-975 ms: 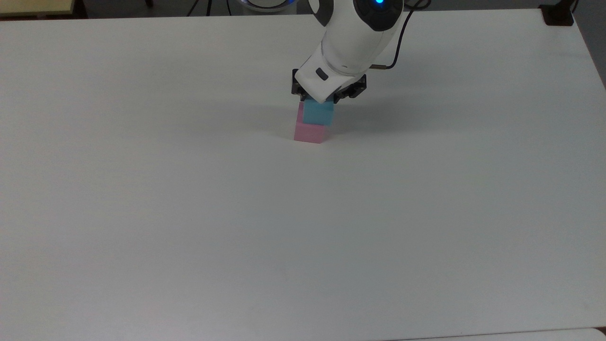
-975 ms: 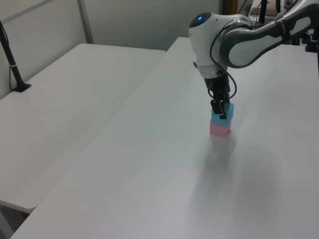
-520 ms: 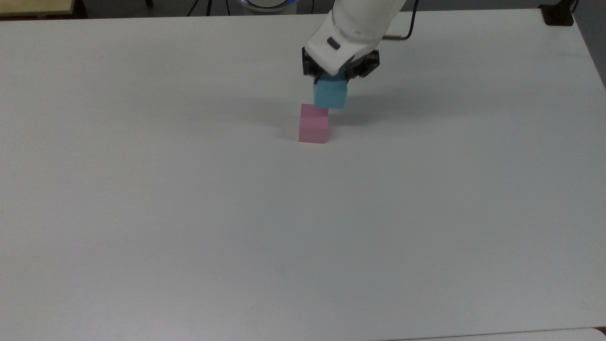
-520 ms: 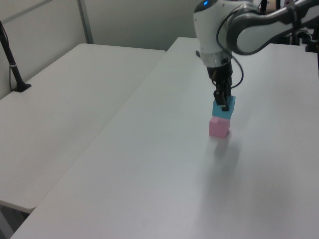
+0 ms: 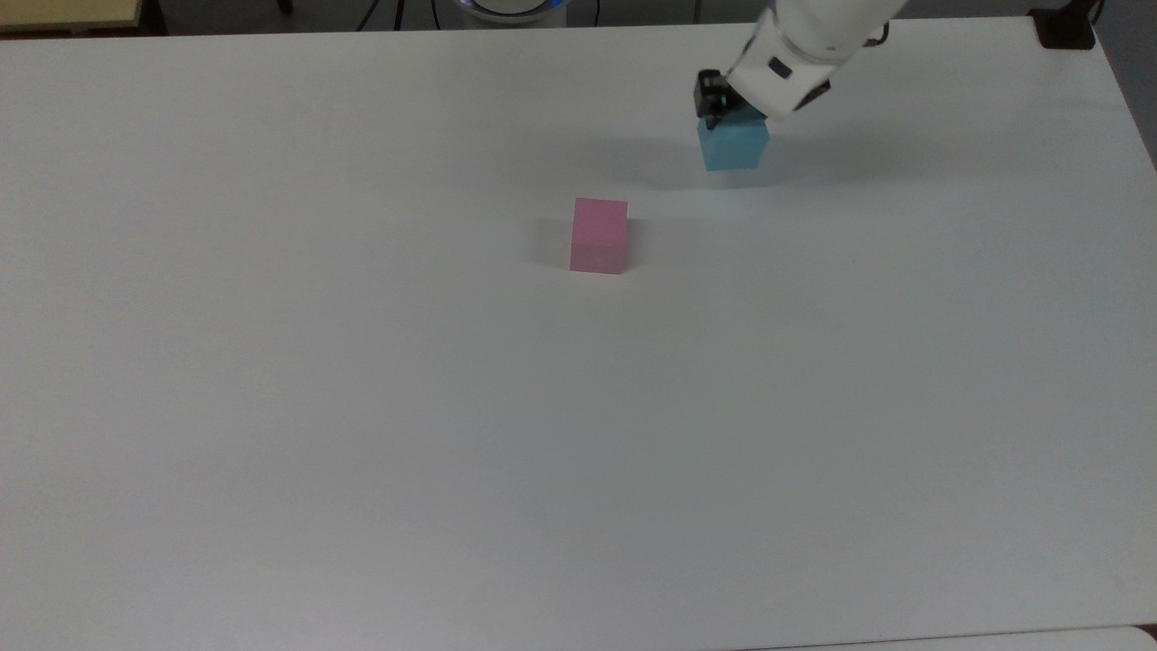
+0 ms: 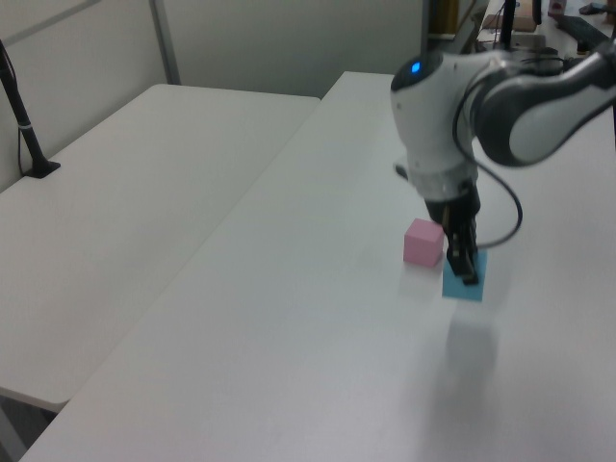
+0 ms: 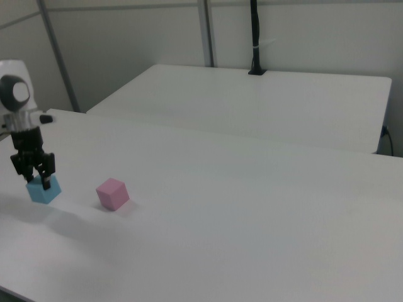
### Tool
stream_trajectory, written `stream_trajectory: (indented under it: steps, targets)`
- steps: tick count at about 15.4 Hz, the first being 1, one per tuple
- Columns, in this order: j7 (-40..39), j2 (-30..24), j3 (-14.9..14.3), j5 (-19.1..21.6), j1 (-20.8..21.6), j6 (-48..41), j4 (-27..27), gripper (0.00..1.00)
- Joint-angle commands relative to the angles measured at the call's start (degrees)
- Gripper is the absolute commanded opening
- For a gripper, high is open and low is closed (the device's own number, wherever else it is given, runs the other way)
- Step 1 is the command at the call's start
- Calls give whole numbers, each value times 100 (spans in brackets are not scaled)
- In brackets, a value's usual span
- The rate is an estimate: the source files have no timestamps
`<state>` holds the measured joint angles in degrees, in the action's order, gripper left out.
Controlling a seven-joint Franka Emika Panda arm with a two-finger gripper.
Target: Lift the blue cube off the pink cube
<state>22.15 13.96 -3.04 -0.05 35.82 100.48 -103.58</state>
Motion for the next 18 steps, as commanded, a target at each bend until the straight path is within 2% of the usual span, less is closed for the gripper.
stream_trajectory:
  steps: [1,2,3,4,6,7,10,13,16,18]
  targets:
    - [262,449,-65,119,312,462,-4,23]
    - [342,537,-65,119,329,568,-4,31]
    - [421,590,-65,119,373,578,-13,73]
    - [691,582,13,111,382,499,-13,100]
    - [948,451,215,41,286,237,22,100]
    - [975,285,225,31,225,70,40,100]
    - [940,-541,312,-161,-284,-484,145,100]
    - [862,-1200,742,-390,-1345,-871,180,100]
    - [231,-1518,796,-548,-2260,-1442,198,100]
    - [-200,-1668,761,-662,-2884,-1505,311,100]
